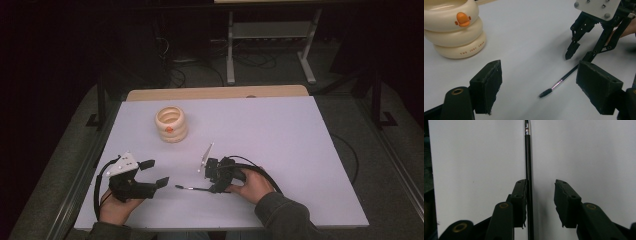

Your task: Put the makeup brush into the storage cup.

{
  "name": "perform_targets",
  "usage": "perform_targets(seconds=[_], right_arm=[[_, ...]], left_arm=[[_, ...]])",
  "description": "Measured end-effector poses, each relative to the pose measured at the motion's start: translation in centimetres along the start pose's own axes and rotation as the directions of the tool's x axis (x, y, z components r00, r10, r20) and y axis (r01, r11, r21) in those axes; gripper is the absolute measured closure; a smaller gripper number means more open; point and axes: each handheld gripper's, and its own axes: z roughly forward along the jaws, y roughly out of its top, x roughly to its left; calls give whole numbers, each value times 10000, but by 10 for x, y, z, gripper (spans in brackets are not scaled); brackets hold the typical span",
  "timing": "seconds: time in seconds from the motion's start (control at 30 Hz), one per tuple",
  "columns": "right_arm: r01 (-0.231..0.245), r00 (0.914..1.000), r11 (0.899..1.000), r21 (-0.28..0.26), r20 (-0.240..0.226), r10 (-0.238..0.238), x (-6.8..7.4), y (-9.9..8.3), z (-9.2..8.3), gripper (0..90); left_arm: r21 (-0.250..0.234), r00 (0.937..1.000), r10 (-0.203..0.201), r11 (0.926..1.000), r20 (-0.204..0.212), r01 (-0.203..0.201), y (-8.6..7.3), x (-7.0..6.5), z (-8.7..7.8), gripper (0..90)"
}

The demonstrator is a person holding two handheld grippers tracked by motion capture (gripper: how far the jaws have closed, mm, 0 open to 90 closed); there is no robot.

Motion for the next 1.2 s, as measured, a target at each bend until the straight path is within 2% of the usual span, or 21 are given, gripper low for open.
perform_targets(seconds=[0.1, 0.33, 0.43, 0.77, 0.97, 1.07, 1.2], right_arm=[[201, 9994, 9998, 87, 292, -204, 3, 1, 0, 639], [324, 9981, 9993, 180, 517, -333, 7, 2, 1, 651], [461, 9970, 9987, 210, 615, -473, 10, 2, 1, 690], [668, 9956, 9974, 265, 640, -684, 15, 3, 1, 777], [742, 9961, 9968, 288, 457, -754, 15, 3, 1, 836], [740, 9958, 9967, 342, 510, -757, 16, 4, 1, 845], [705, 9970, 9969, 358, 294, -716, 13, 4, 2, 849]], left_arm=[[-40, 10000, -24, 10000, 5, 24, 0, 0, 1, 206], [-7, 10000, -3, 10000, 10, 3, 0, 0, 0, 206], [-32, 10000, -9, 10000, 3, 9, 0, 0, 0, 206], [-42, 10000, -22, 10000, 0, 22, 0, 0, 0, 206], [2, 10000, -3, 10000, -11, 3, 0, 0, 0, 207], [-41, 10000, 2, 10000, -13, -2, 0, 1, 0, 207], [-65, 10000, -60, 10000, -30, 60, 0, 0, 0, 207]])
